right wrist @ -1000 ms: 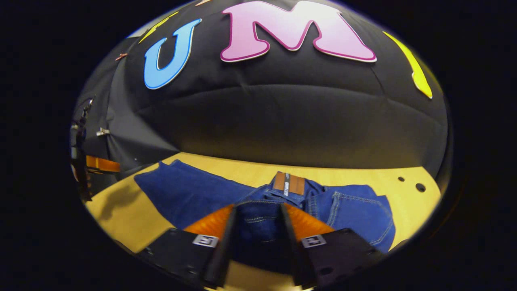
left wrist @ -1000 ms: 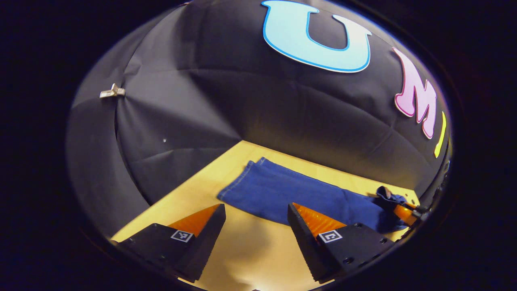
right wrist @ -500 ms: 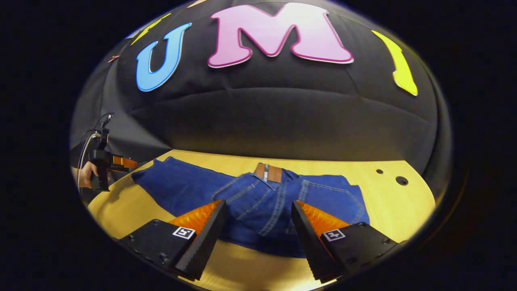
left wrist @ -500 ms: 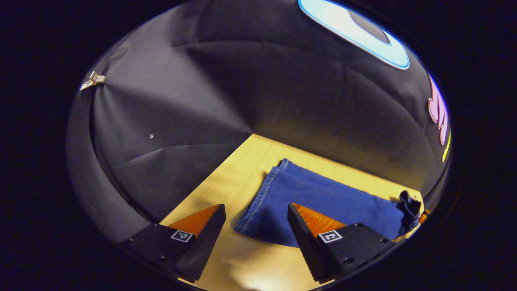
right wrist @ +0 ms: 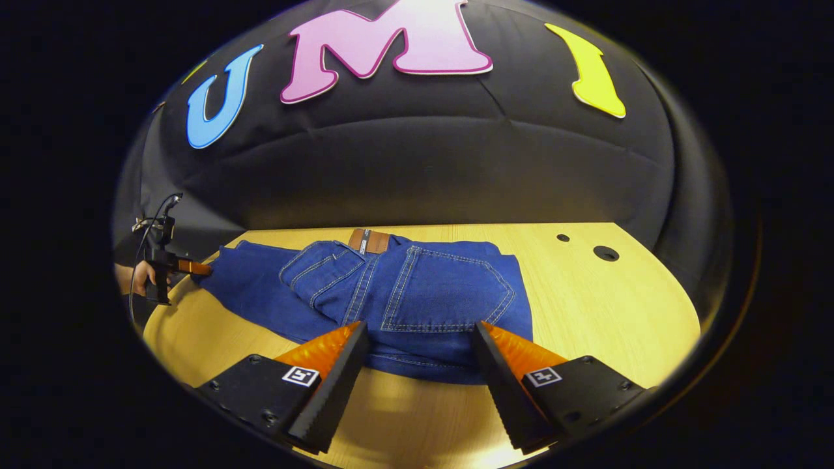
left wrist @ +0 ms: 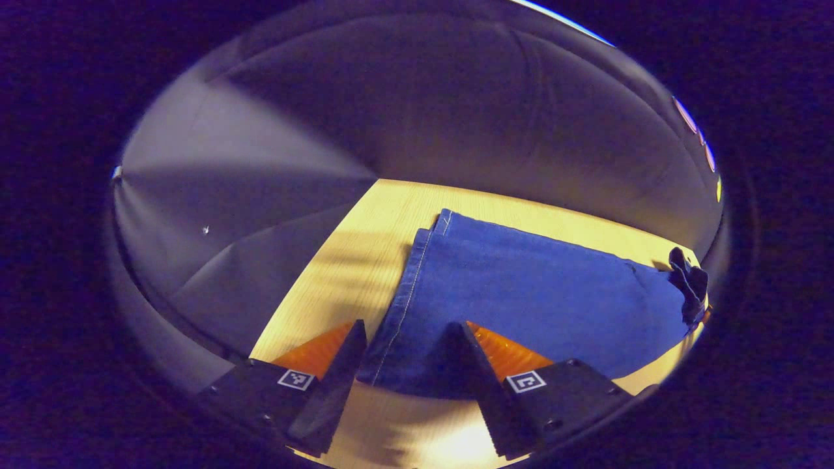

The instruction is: Grasp the waist and the cuffs of the jeans and fold them to make the two legs overlap; first hold the waist and fold one-third of the jeans toward the cuffs, then hold the cuffs and fold the remaining one-third in the same direction to finish folding.

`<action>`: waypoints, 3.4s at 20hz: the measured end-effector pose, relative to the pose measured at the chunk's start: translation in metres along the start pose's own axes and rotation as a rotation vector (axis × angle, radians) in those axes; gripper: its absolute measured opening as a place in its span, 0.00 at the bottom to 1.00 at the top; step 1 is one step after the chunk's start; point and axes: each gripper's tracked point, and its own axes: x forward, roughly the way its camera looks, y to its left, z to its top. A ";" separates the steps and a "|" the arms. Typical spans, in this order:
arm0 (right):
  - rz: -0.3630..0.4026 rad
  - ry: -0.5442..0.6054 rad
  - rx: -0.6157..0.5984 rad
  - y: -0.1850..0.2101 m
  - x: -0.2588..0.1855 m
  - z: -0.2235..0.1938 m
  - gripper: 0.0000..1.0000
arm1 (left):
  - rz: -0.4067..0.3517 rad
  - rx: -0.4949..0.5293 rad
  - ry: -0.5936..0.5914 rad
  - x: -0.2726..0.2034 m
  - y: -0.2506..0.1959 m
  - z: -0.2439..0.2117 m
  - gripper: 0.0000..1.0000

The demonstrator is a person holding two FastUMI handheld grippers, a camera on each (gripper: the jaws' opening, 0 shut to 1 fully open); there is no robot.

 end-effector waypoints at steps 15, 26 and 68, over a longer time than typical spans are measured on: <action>-0.005 0.023 -0.001 -0.006 -0.014 -0.010 0.98 | -0.021 0.002 -0.017 -0.003 -0.050 -0.008 0.07; -0.123 -0.012 0.012 -0.080 -0.052 0.017 0.98 | -0.129 -0.080 -0.199 -0.079 -0.109 0.040 0.06; -0.312 -0.164 0.102 -0.148 -0.316 0.089 0.98 | -0.442 0.216 -0.406 -0.380 -0.455 0.014 0.97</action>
